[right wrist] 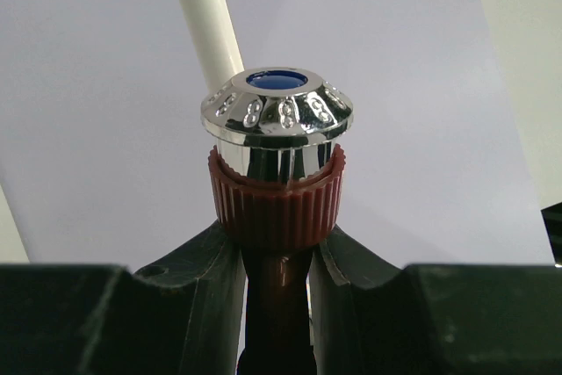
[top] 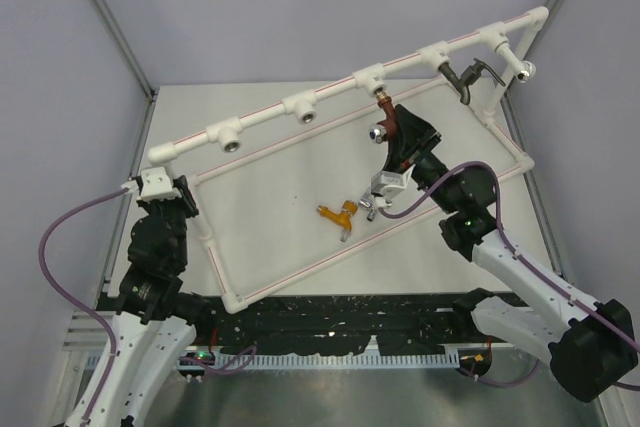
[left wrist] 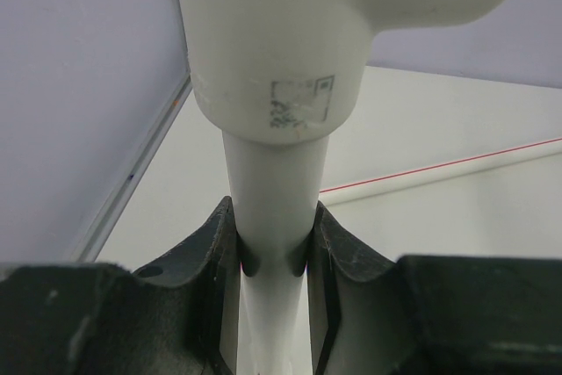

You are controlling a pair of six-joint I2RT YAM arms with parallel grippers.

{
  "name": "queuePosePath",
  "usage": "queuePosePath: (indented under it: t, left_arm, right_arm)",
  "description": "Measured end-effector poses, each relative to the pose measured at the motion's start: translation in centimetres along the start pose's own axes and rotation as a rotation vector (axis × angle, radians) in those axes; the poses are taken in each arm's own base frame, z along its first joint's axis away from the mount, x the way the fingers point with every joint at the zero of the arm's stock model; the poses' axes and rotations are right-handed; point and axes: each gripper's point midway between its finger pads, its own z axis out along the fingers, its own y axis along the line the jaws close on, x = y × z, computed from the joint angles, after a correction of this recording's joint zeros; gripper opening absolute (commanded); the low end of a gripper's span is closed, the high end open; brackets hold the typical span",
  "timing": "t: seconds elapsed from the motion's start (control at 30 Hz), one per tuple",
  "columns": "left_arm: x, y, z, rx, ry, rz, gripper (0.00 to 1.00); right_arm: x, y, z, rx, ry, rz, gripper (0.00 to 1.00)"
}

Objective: Install the water faucets

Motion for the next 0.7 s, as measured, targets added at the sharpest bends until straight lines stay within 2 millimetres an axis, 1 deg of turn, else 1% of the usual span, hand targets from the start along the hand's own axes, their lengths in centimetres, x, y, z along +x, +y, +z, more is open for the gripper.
queuePosePath:
  t: [0.2,0.47,0.7]
  left_arm:
    - [0.0,0.0,0.0,0.002,0.001,0.006,0.0]
    - [0.0,0.0,0.1,0.006,0.001,0.01,0.0]
    - [0.0,0.0,0.1,0.008,0.001,0.01,0.0]
  right_arm:
    - [0.2,-0.6,0.9,-0.02,0.005,-0.086,0.05]
    - [1.5,1.6,1.5,-0.079,0.045,-0.116,0.05]
    - [2.0,1.7,1.8,-0.065,0.069,-0.13,0.05]
